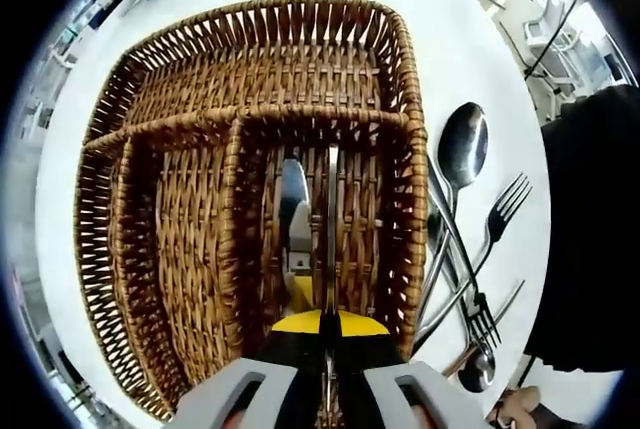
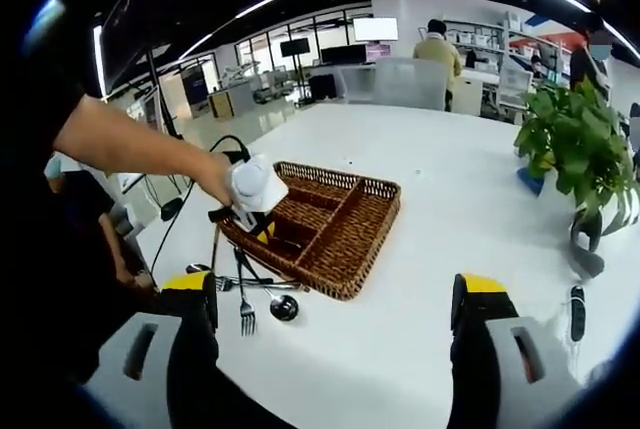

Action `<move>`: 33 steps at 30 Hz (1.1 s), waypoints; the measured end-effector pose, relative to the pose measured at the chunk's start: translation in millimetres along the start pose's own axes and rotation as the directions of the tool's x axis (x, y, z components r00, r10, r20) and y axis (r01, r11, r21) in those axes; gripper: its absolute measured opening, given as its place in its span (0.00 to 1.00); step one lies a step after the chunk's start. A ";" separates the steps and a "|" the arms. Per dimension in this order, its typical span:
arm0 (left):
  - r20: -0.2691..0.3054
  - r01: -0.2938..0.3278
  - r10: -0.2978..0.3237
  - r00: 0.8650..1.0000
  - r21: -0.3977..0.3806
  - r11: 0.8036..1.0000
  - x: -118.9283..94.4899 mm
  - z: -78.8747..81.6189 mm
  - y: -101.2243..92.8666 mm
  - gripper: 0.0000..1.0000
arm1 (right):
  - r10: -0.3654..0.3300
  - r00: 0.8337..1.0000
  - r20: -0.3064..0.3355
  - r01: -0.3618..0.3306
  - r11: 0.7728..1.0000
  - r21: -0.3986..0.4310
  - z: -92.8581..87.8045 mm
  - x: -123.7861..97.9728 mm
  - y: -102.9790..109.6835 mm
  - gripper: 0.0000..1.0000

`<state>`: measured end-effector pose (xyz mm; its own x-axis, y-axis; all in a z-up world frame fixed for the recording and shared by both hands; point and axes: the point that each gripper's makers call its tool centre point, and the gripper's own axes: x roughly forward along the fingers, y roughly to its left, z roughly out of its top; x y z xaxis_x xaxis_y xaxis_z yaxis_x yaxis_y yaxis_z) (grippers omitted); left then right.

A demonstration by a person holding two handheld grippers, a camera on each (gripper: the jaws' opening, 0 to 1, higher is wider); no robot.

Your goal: Arrange the knives, forks, and spoons in their matching storage slots by inserting each utensil handle-first until every utensil is classified and aligned in the correct compartment

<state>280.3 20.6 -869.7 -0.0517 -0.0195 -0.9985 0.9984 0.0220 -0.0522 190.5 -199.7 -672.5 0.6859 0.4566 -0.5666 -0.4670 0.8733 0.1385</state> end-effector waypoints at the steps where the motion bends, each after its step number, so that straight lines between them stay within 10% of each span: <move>1: 0.003 0.002 -0.002 1.000 0.002 1.000 0.3 1.0 -0.4 0.00 | 0.001 1.000 0.000 -0.001 1.000 0.003 -0.1 0.1 0.4 0.99; 33: 0.139 -0.037 0.042 0.989 -0.038 0.999 -8.0 -4.2 1.1 0.16 | 0.022 0.999 0.038 -0.022 1.000 -0.006 13.3 -4.4 10.9 0.99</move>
<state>281.7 24.9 -861.9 -0.0060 -0.1571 -0.9876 0.9981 0.0604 -0.0157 189.8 -190.0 -657.7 0.6965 0.4817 -0.5318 -0.4851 0.8622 0.1457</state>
